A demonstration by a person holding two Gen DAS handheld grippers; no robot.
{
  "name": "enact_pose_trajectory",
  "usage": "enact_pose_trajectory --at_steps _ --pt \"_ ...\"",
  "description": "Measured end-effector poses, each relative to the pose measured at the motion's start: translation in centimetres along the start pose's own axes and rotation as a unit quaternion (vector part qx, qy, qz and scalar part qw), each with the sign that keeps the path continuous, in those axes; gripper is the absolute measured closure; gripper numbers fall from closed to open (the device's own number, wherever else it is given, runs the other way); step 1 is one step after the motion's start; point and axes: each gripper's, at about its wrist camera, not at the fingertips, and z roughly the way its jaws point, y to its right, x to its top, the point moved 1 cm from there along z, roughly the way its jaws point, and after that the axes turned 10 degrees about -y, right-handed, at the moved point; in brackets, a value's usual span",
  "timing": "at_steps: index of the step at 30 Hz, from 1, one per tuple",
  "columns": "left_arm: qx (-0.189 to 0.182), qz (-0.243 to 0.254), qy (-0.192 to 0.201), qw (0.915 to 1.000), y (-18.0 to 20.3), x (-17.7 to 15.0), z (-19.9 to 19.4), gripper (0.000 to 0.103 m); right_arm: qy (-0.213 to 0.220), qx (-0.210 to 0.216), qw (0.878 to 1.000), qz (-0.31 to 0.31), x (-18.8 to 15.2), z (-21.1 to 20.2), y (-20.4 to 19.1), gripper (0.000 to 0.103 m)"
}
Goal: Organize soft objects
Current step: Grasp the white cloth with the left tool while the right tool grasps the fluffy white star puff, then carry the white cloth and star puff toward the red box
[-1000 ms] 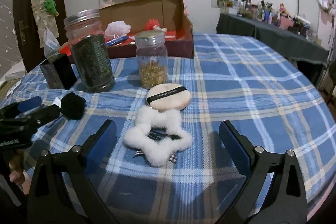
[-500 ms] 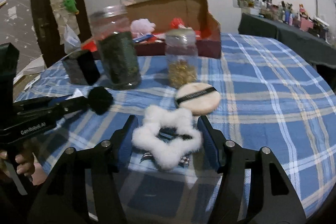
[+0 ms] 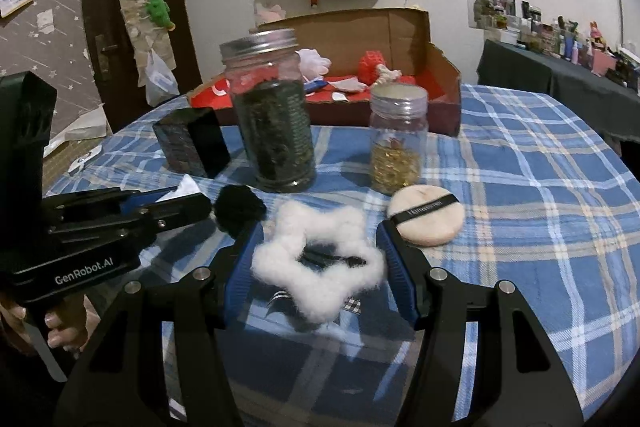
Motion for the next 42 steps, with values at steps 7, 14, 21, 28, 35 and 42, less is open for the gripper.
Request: enact_pose_trajectory --at_steps 7,14,21,28,35,42 --pt "-0.006 0.009 0.009 0.9999 0.2 0.4 -0.6 0.085 0.005 0.012 1.000 -0.008 0.8 0.1 -0.7 0.046" --pt "-0.010 0.016 0.010 0.9998 0.5 0.6 -0.6 0.085 0.001 0.017 1.000 -0.012 0.9 0.5 -1.0 0.046" --pt "-0.010 0.014 0.009 0.9998 0.4 0.5 -0.6 0.085 -0.001 0.014 1.000 -0.009 0.8 0.5 -0.7 0.046" --pt "-0.010 0.001 0.002 0.9999 -0.6 0.3 -0.6 0.085 -0.004 0.005 1.000 0.005 0.5 0.2 0.6 0.046" --pt "0.019 -0.022 0.002 0.9996 -3.6 -0.1 -1.5 0.085 -0.009 -0.015 0.999 0.030 0.2 -0.6 3.0 0.046" --pt "0.053 -0.054 -0.005 0.9971 -7.7 -0.3 -2.5 0.085 -0.015 -0.047 0.998 0.048 0.7 -1.3 5.7 0.045"
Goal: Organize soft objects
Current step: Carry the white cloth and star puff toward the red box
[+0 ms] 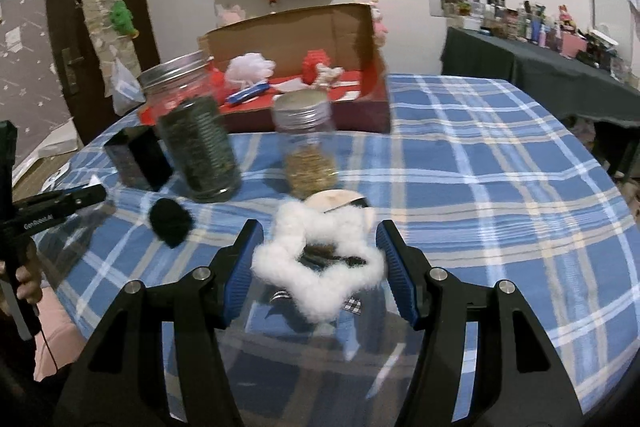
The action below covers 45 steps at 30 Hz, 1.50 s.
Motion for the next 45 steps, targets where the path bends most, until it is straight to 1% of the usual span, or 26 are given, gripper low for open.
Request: enact_pose_trajectory --at_steps 3,6,9,13,14,16,20,22,26,31,38,45 --pt "0.008 -0.008 -0.009 0.9999 -1.7 0.6 0.2 0.085 -0.007 -0.003 1.000 0.011 0.6 0.0 1.2 0.046" --pt "0.017 -0.001 -0.018 0.9997 -3.0 1.3 0.6 0.085 -0.016 -0.007 1.000 0.018 1.5 0.4 2.3 0.045" --pt "0.024 0.008 -0.027 0.9993 -4.2 2.1 1.2 0.085 -0.028 -0.002 0.999 0.027 2.3 0.9 3.2 0.045" --pt "0.028 0.021 -0.041 0.9985 -5.5 3.1 2.1 0.085 -0.047 0.017 0.998 0.044 3.5 1.9 4.6 0.045" --pt "0.024 0.025 -0.047 0.9983 -6.0 3.5 2.5 0.085 -0.054 0.026 0.997 0.051 4.0 2.2 5.1 0.045" --pt "0.018 0.028 -0.056 0.9978 -6.5 4.1 3.0 0.085 -0.062 0.031 0.996 0.057 4.6 2.8 5.6 0.045" --pt "0.001 0.041 -0.066 0.9970 -7.1 5.6 3.6 0.085 -0.081 0.054 0.993 0.066 6.1 3.6 6.7 0.046" --pt "-0.019 0.046 -0.070 0.9963 -7.2 6.4 3.9 0.085 -0.091 0.066 0.991 0.069 6.9 4.0 7.0 0.045" --pt "-0.034 0.062 -0.077 0.9945 -7.3 7.9 4.3 0.085 -0.120 0.101 0.985 0.072 8.7 5.0 7.6 0.045" --pt "-0.055 0.080 -0.095 0.9907 -7.4 9.8 5.1 0.085 -0.149 0.133 0.977 0.072 10.8 5.9 8.1 0.045" --pt "-0.080 0.093 -0.117 0.9855 -7.7 11.9 5.6 0.085 -0.178 0.154 0.970 0.055 13.2 6.8 7.7 0.045" --pt "-0.095 0.109 -0.126 0.9814 -7.2 12.9 5.7 0.085 -0.197 0.177 0.963 0.037 14.9 7.5 6.8 0.045"
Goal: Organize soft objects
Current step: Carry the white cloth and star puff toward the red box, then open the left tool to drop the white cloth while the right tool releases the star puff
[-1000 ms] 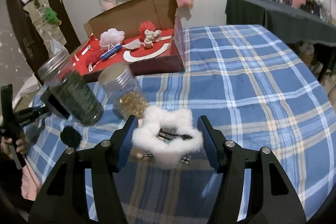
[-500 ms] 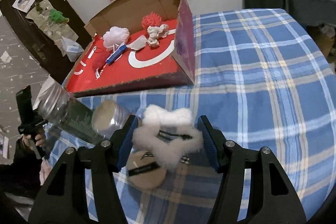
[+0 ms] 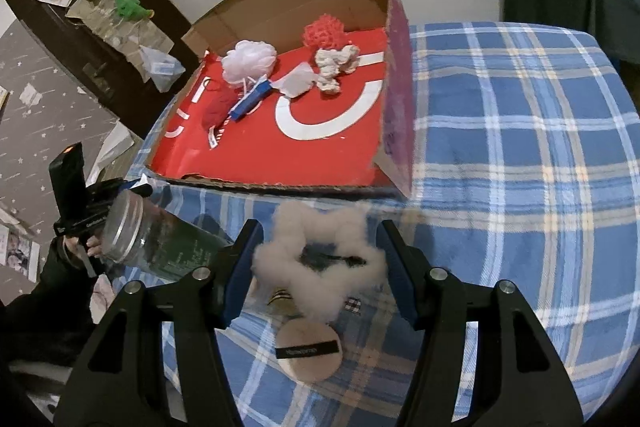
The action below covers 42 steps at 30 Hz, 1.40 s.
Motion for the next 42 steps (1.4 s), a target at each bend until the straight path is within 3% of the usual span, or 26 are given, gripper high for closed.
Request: enact_pose_trajectory --at_steps 10,15,27,42 --pt "-0.008 0.032 0.004 0.9994 1.6 1.9 -0.3 0.085 -0.006 0.008 0.999 -0.034 2.1 0.7 -1.9 0.045" --pt "-0.008 0.041 0.014 0.9990 2.4 3.5 -0.3 0.085 0.004 -0.009 0.998 -0.054 3.7 1.5 -3.2 0.045" --pt "0.038 0.022 -0.030 0.9986 2.3 7.6 3.5 0.085 -0.003 -0.132 0.984 -0.122 7.9 5.8 -4.4 0.045" --pt "0.093 0.029 -0.102 0.9900 1.2 10.0 8.6 0.083 -0.048 -0.230 0.954 -0.186 9.9 10.0 -4.9 0.045"
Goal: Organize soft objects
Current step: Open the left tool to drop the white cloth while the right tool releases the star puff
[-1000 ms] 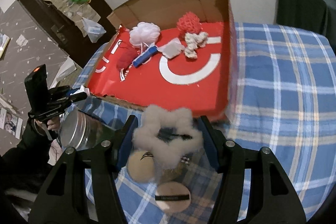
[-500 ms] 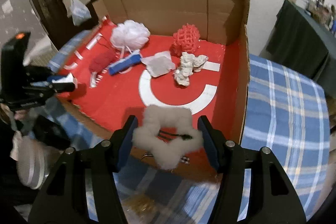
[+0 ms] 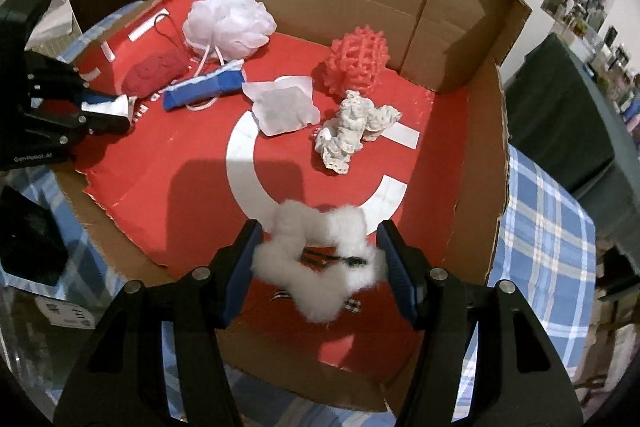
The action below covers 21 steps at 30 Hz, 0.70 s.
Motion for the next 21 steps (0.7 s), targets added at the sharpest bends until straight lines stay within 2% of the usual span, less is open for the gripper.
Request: enact_pose_trajectory --at_steps 10,15,17,19,21 --pt "0.012 0.004 -0.007 0.9999 0.08 -0.15 0.45 0.082 -0.007 -0.031 0.999 -0.017 0.15 0.70 -0.58 0.044" --pt "0.014 0.003 -0.006 0.9999 0.06 0.12 0.68 0.075 -0.007 -0.038 0.999 -0.019 0.13 0.83 -0.72 0.044" --pt "0.012 0.002 -0.006 0.9999 0.05 0.08 0.81 0.061 -0.006 -0.036 0.999 -0.018 0.12 0.77 -0.67 0.044" --pt "0.009 0.001 -0.002 1.0000 0.11 0.09 0.76 0.055 -0.005 -0.035 0.999 -0.019 0.11 0.71 -0.71 0.044" --pt "0.009 0.001 0.004 0.9999 0.14 -0.11 0.56 0.055 -0.005 -0.039 0.999 -0.019 0.08 0.71 -0.77 0.044"
